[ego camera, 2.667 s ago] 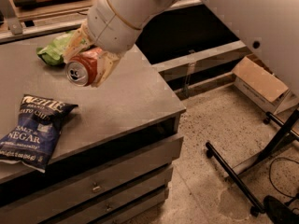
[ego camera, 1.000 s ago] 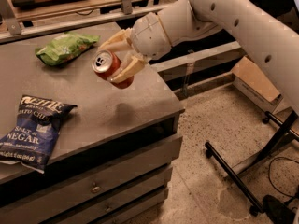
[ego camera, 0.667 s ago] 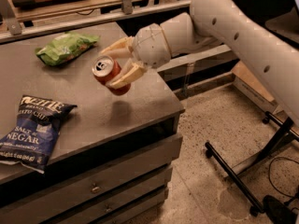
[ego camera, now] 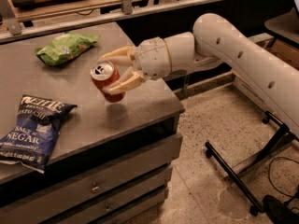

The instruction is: Place coke can upright

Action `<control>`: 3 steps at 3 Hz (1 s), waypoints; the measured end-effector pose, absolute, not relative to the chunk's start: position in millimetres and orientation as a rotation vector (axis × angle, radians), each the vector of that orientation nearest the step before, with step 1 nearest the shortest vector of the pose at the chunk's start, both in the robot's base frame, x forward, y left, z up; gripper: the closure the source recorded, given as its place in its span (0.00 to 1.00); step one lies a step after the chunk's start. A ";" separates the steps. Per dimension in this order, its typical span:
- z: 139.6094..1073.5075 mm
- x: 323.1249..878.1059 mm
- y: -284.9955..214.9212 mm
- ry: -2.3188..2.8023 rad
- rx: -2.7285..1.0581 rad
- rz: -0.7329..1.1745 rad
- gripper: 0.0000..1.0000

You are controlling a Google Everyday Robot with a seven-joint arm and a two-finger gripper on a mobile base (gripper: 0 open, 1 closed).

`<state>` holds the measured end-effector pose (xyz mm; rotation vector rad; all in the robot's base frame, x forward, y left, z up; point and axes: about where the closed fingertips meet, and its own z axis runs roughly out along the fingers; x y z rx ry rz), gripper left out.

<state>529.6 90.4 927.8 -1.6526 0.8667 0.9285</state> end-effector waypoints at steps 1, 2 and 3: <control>924.6 530.9 88.6 0.918 -1.604 0.926 1.00; 932.1 536.3 90.4 1.054 -1.462 0.951 1.00; 946.4 542.1 93.8 1.145 -1.370 1.024 1.00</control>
Offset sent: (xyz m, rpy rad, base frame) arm 0.0186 -0.0038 0.0161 0.1007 0.3195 -0.3358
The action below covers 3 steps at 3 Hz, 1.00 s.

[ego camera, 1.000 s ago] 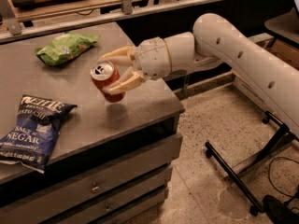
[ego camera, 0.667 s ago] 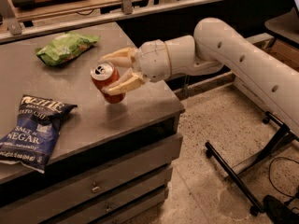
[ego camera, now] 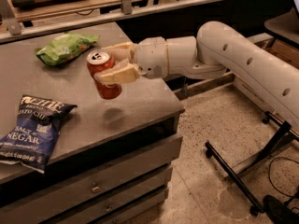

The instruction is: Place coke can upright

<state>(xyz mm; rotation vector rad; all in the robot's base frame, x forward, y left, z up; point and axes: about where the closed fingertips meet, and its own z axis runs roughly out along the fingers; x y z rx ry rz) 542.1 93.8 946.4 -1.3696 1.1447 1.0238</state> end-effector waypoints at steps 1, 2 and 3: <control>946.9 545.4 92.0 1.224 -1.373 1.058 1.00; 934.7 545.8 81.2 1.273 -1.405 1.041 0.84; 917.1 544.5 70.0 1.271 -1.375 1.040 0.61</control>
Offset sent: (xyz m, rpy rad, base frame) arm 0.0063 -0.0339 -0.0290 -0.1593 0.0841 -0.0258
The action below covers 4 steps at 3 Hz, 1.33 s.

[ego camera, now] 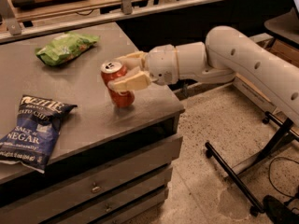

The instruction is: Place coke can upright

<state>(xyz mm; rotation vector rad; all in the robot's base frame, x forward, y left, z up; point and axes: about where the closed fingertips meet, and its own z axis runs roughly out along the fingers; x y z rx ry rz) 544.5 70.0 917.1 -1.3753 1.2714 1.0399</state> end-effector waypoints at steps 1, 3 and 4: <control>914.4 543.1 68.5 1.262 -1.372 1.036 0.38; 915.4 541.1 73.6 1.256 -1.380 1.043 0.00; 915.4 541.1 73.7 1.256 -1.380 1.043 0.00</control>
Offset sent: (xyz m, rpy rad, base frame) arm -0.0014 -0.0013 -0.0026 0.0064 -0.0075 -0.0007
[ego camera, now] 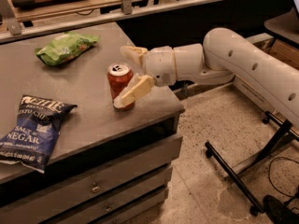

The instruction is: Place coke can upright

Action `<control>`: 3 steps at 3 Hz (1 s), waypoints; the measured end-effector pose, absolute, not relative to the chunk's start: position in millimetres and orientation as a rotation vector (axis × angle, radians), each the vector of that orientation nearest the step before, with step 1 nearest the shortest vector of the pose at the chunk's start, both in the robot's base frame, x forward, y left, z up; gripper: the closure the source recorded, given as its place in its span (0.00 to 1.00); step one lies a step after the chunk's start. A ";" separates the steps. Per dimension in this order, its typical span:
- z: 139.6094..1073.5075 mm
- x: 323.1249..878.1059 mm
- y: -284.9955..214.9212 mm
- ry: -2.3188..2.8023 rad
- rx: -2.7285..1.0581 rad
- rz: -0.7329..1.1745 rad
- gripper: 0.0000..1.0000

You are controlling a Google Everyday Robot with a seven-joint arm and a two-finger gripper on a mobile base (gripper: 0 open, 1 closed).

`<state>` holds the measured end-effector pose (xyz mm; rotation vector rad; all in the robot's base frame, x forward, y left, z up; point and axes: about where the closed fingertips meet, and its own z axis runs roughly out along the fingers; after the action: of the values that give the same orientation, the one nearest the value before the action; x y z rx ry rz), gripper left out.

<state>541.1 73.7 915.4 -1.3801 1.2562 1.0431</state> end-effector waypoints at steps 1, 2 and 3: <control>922.4 538.0 64.0 1.265 -1.451 0.970 0.00; 934.3 533.0 31.9 1.318 -1.589 0.771 0.00; 935.0 532.3 22.4 1.334 -1.635 0.703 0.00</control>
Offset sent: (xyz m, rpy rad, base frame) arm -0.0092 -0.1024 0.0403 -0.5023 -0.2971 -0.0904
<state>532.3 22.4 935.0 -1.6345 1.3339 0.7027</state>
